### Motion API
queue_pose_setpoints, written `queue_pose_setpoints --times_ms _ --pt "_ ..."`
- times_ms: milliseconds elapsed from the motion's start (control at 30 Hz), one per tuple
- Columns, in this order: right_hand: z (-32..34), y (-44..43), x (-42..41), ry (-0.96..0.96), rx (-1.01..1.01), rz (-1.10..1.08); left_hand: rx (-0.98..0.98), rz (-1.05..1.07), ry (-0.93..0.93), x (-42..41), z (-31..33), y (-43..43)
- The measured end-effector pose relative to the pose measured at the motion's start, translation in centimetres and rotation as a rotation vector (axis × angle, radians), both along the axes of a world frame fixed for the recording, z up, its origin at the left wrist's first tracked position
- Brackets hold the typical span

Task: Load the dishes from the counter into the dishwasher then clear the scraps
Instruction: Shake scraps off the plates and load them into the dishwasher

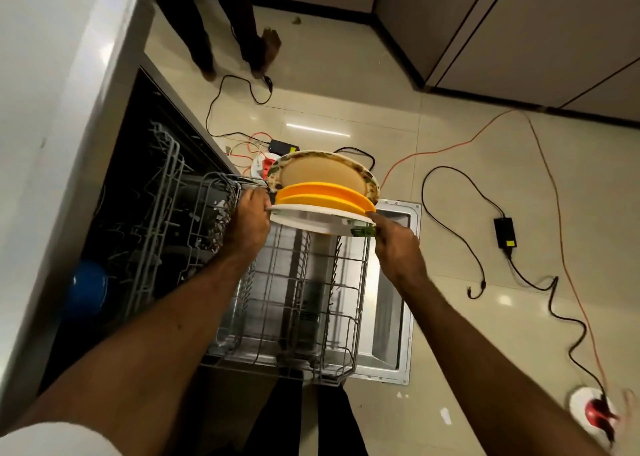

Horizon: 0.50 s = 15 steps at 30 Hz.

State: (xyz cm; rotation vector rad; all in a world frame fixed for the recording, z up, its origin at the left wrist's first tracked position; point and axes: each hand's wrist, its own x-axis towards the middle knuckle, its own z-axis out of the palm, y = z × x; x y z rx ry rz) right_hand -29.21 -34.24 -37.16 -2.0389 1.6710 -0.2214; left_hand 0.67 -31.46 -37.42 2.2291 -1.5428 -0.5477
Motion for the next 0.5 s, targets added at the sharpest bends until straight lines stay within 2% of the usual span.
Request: queue_pose_setpoints --times_ms 300,500 --pt "0.2 -2.0 1.8 -0.014 -0.04 -0.07 -0.063 0.043 0.117 1.6 -0.7 -0.9" --pt "-1.2 -1.6 1.5 0.014 0.004 -0.034 0.017 -0.024 0.119 1.8 -1.9 -0.1"
